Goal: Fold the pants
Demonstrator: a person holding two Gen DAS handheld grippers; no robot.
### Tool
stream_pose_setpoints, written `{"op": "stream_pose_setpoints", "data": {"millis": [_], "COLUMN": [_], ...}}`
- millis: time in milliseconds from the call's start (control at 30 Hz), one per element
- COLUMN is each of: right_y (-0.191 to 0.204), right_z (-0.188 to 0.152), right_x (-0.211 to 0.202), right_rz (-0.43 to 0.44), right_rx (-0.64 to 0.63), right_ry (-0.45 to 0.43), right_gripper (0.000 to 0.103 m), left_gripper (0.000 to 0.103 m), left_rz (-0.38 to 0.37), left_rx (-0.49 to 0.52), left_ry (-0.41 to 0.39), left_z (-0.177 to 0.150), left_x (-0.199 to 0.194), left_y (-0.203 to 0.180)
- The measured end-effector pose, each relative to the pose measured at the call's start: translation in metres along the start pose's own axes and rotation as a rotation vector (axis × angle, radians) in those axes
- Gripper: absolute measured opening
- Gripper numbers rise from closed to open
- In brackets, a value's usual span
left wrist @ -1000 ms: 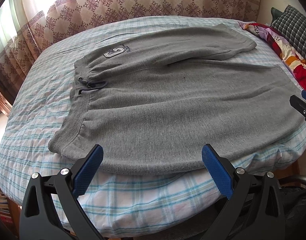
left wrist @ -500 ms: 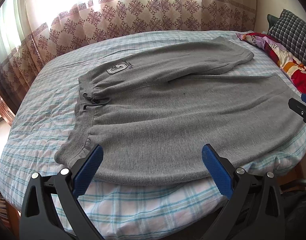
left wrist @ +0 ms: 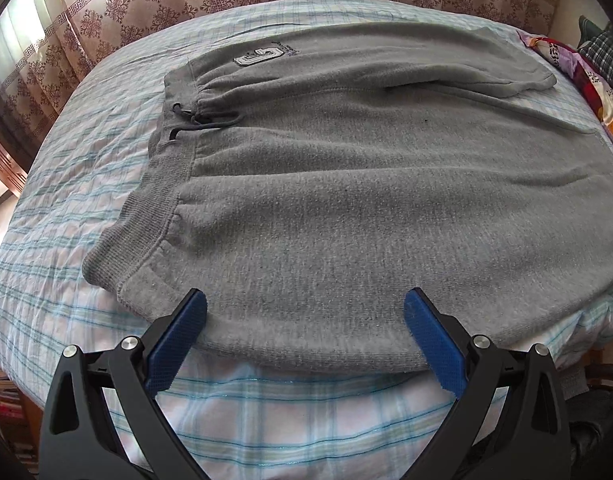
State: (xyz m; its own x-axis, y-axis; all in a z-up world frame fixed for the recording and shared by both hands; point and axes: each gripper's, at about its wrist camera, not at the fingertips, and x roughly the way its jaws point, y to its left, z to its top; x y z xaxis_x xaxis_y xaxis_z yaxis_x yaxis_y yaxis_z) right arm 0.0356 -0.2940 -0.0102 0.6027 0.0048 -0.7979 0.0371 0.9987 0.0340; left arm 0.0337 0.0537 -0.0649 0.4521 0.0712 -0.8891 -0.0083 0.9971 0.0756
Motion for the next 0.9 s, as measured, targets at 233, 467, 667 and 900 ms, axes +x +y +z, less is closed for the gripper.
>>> {"op": "stream_pose_setpoints", "data": {"millis": [233,467,667,900], "right_y": [0.001,-0.011,-0.047,-0.088], "right_z": [-0.014,-0.001,0.034,0.074], "right_x": [0.023,0.016,0.021,0.056], "right_rz": [-0.006,0.014,-0.046,-0.117], "right_rx": [-0.016,0.010,0.041,0.064], "right_ry": [0.146,0.138,0.079,0.071], "right_gripper": [0.098,0.098,0.098,0.098], "left_gripper": [0.100,0.100,0.100,0.100], "left_rz": [-0.018,-0.020,-0.033,-0.071], "left_rx": [-0.010,0.010,0.067,0.084], "left_ry": [0.050,-0.011,-0.029,0.012], "left_z": [-0.009,0.007,0.044,0.092], "left_x": [0.003,-0.013,-0.006,0.026], "left_y": [0.005,-0.003,-0.027,-0.058]}}
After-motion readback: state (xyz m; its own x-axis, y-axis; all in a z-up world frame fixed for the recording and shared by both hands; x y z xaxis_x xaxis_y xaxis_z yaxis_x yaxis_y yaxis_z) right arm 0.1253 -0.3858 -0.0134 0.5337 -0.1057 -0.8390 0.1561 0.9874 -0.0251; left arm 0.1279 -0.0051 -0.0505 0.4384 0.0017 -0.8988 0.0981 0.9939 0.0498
